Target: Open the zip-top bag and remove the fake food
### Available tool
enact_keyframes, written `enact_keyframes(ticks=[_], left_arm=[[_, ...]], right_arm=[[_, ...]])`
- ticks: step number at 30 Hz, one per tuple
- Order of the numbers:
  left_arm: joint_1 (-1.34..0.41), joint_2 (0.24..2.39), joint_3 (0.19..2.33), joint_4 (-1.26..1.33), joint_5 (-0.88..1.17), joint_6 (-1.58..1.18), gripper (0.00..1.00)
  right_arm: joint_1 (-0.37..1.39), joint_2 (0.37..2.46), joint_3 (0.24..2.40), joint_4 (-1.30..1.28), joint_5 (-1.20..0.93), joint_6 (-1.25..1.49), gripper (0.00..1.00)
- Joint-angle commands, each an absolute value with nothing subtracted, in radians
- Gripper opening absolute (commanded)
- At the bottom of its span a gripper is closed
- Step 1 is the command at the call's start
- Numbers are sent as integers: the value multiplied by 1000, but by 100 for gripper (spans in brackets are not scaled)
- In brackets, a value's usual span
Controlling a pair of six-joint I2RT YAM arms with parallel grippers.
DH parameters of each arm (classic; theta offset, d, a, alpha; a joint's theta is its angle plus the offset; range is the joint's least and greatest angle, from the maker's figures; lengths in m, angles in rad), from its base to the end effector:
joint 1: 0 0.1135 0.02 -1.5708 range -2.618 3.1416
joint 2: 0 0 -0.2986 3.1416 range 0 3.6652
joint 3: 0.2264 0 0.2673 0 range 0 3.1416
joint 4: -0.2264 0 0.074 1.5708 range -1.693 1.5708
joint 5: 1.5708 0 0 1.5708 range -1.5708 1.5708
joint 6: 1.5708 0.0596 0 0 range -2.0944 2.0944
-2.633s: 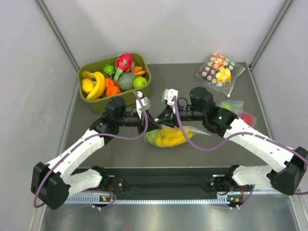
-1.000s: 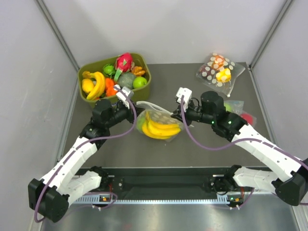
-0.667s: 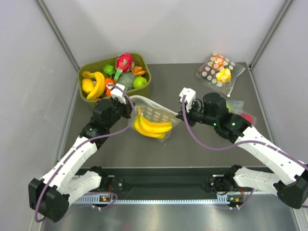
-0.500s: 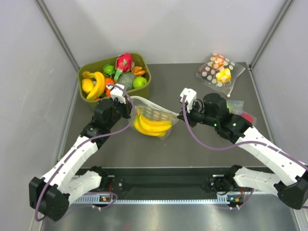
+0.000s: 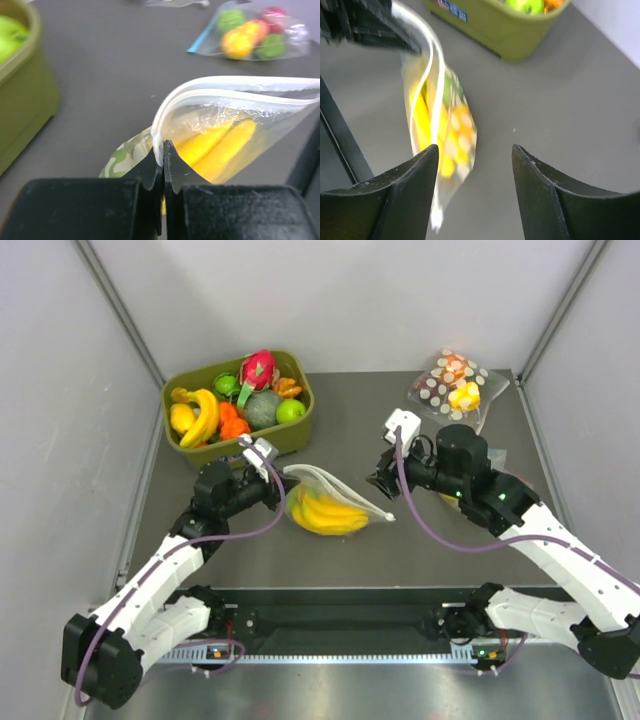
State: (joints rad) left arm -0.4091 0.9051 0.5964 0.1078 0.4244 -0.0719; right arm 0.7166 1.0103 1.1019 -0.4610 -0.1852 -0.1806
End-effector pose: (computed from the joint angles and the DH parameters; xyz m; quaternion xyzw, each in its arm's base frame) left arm 0.1992 -0.1131 0.3008 0.2584 0.7240 -0.3057 0.5618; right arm 0.1729 0.1651 0.4021 -0.4033 0.7175 0.2226 0.5225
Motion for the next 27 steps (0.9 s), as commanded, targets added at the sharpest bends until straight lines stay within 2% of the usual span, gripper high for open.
enact_keyframes(ticks=[1, 11, 27], left_arm=[[-411, 888, 598, 241, 658, -46, 0], [-414, 874, 611, 218, 655, -45, 0], [-417, 865, 614, 216, 658, -48, 0]], right_arm=[[698, 1041, 1170, -387, -242, -189, 60], [692, 1138, 1164, -356, -448, -180, 59], [690, 1203, 1086, -338, -499, -179, 57]])
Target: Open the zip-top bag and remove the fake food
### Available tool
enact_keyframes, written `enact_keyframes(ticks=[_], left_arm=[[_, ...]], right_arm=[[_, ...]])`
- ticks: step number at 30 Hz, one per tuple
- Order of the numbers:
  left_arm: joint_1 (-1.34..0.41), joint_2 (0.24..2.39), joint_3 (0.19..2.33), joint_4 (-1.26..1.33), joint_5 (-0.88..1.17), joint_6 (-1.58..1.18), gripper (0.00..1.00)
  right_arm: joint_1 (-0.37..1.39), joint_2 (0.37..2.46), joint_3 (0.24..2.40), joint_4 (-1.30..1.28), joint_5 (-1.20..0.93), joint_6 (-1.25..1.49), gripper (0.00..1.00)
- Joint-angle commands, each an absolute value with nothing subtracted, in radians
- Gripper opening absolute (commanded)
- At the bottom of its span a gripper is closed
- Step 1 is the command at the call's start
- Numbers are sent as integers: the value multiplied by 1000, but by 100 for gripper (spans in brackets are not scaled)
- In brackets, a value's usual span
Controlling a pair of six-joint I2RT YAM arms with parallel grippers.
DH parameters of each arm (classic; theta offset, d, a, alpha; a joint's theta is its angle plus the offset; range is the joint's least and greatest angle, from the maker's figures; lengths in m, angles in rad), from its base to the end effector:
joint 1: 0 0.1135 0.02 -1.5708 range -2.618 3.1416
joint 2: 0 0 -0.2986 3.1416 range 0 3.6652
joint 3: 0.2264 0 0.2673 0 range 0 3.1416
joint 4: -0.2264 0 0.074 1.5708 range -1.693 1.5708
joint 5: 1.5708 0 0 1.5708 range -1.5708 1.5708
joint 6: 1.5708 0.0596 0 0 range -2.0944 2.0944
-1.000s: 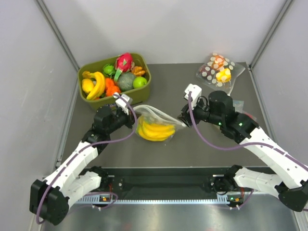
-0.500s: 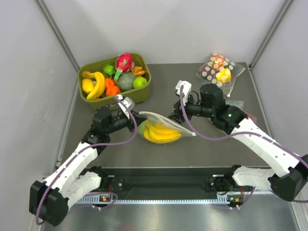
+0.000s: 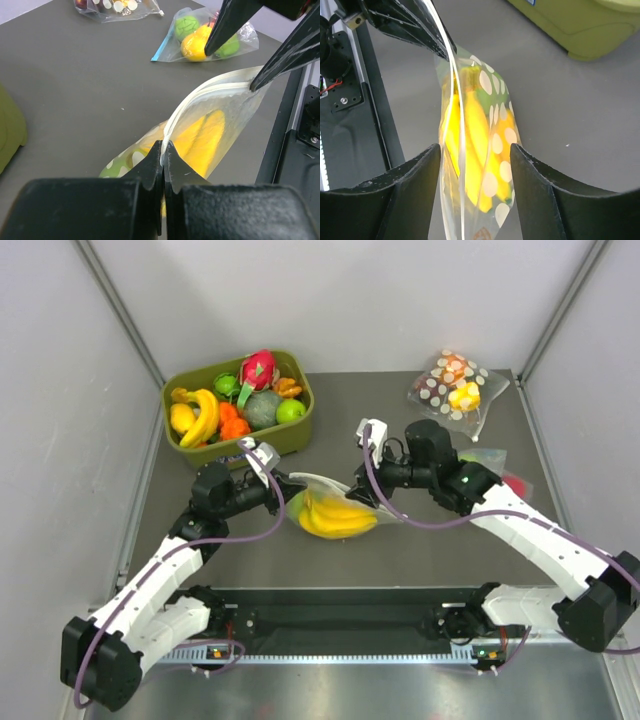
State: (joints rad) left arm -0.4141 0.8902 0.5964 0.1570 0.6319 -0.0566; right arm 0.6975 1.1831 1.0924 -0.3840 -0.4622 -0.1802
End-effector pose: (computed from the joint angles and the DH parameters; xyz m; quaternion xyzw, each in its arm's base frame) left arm 0.1870 -0.1206 0.3109 0.3283 0.6687 -0.3734 0.5528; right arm 0.2015 0.2036 0.3679 -0.4611 0.7014 0.3187 0.4403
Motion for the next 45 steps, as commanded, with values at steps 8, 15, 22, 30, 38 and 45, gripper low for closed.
enact_keyframes(ticks=[8, 15, 22, 30, 38, 45], left_arm=[[-417, 864, 614, 215, 660, -46, 0], [-417, 865, 614, 212, 657, -44, 0], [-419, 873, 615, 209, 657, -41, 0], [-420, 864, 615, 202, 653, -38, 0], [-423, 861, 617, 201, 652, -38, 0], [-423, 867, 618, 201, 652, -38, 0]], right_arm=[[692, 1249, 1065, -301, -502, -178, 56], [693, 1267, 1065, -284, -528, -167, 53], [690, 1183, 1104, -304, -430, -155, 58], [641, 1106, 1104, -304, -379, -135, 58], [591, 1092, 1077, -322, -420, -140, 58], [597, 1094, 1058, -331, -511, -143, 58]])
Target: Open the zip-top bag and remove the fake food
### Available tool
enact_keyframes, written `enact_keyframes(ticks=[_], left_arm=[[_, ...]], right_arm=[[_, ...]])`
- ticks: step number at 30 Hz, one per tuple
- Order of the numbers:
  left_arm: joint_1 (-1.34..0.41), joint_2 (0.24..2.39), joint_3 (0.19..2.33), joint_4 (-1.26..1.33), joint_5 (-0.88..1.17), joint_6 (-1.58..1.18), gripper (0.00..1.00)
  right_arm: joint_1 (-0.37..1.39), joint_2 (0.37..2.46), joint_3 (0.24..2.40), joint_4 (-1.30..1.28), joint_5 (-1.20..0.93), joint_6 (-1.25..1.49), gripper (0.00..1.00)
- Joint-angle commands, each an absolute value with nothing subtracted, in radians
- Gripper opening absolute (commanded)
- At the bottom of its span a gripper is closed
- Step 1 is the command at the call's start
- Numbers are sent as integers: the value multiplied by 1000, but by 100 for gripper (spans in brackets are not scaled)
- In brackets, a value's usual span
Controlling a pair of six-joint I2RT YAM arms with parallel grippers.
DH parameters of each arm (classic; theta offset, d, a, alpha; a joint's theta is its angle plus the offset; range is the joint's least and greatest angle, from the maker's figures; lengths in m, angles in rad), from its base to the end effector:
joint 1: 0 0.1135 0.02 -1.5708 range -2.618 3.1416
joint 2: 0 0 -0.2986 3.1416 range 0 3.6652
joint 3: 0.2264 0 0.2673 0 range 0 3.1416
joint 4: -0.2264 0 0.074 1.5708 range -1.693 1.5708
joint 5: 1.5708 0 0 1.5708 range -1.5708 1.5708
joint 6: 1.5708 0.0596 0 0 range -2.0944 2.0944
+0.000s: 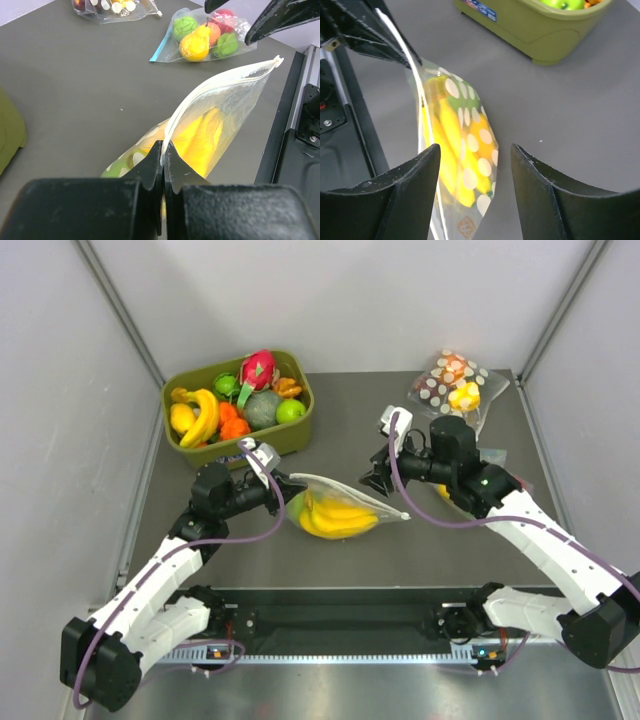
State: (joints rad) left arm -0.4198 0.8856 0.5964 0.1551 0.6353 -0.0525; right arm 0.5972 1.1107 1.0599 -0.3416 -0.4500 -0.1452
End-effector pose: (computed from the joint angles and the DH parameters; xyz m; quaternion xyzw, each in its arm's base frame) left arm 0.1853 -0.1214 0.3116 0.3327 0.6657 -0.3749 0.5528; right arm 0.2075 0.1725 0.3789 -0.4095 0.7103 0.3022 0.4864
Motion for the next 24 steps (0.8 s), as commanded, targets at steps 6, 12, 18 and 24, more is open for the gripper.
enact_keyframes(ticks=[6, 12, 18, 24], left_arm=[[-425, 867, 620, 199, 650, -37, 0], [-423, 871, 621, 201, 649, -37, 0], [-425, 873, 623, 201, 653, -37, 0], [-426, 876, 624, 204, 660, -40, 0]], right_arm=[[612, 1115, 1031, -333, -526, -140, 57], [621, 1129, 1016, -328, -537, -137, 57], [632, 1160, 1012, -327, -541, -140, 57], [657, 1196, 1002, -290, -554, -133, 56]])
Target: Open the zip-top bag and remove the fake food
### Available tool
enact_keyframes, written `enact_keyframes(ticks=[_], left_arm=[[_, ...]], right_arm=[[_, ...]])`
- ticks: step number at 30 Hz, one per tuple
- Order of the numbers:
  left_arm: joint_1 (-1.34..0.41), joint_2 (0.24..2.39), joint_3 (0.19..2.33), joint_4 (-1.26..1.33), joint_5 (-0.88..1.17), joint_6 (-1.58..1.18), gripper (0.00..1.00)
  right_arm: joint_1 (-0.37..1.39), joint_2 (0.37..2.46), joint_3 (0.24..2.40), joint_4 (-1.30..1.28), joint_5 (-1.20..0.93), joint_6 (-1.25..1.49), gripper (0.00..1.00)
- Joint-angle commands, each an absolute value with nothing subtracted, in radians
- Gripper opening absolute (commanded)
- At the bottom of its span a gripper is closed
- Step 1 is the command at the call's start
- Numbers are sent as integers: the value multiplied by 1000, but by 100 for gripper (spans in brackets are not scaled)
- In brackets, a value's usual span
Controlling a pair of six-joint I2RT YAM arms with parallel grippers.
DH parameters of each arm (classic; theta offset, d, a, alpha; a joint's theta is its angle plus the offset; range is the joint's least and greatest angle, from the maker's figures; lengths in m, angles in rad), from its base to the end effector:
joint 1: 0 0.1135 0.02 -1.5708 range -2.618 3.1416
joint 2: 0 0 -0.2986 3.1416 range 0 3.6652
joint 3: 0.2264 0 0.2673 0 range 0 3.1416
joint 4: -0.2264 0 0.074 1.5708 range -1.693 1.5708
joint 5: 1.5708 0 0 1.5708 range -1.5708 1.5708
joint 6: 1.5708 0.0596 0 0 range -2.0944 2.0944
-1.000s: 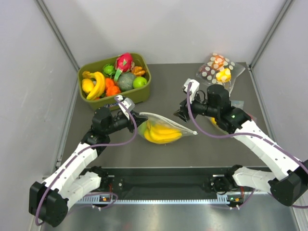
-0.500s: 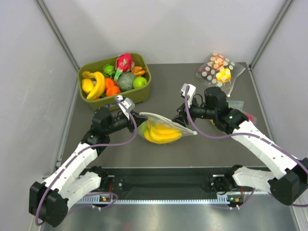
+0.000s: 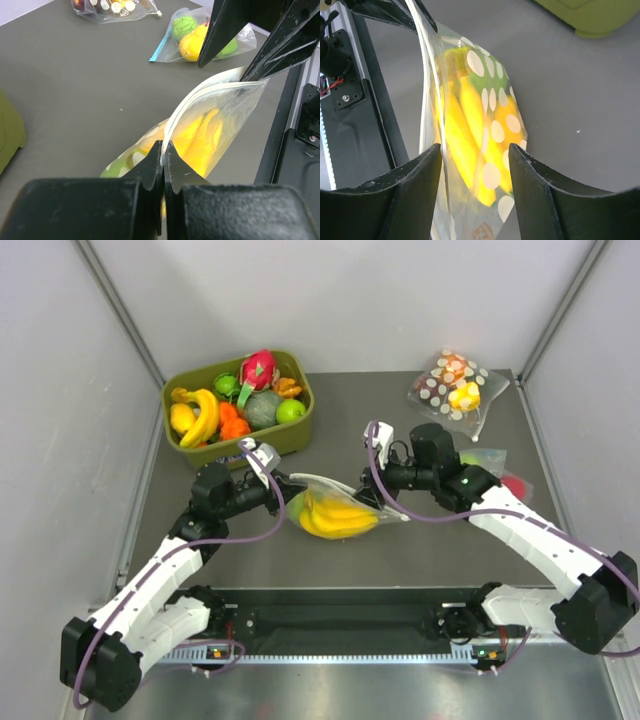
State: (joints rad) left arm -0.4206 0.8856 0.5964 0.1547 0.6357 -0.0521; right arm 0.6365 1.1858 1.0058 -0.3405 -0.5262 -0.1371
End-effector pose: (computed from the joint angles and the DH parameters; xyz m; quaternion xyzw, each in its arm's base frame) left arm 0.1852 -0.1216 0.3116 0.3332 0.6655 -0.3752 0.5525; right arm 0.2104 0.1927 0.3402 -0.4359 0.7246 0.3377 0.4135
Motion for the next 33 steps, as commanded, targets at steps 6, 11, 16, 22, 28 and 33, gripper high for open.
enact_keyframes(ticks=[6, 11, 16, 22, 28, 33], left_arm=[[-431, 894, 629, 216, 675, -46, 0], [-431, 905, 630, 233, 669, -55, 0], [-431, 925, 647, 221, 591, -86, 43], [-434, 896, 689, 183, 462, -95, 69], [-434, 867, 739, 112, 370, -135, 74], [-446, 887, 723, 231, 411, -290, 73]], right_arm=[[686, 1238, 1006, -244, -581, -130, 47], [704, 1288, 1015, -215, -598, -118, 6], [704, 1275, 1055, -227, -421, -66, 0], [692, 1249, 1155, -299, -180, 26, 0], [669, 1252, 1224, -334, 23, 77, 0], [669, 1265, 1239, -342, 90, 101, 0]])
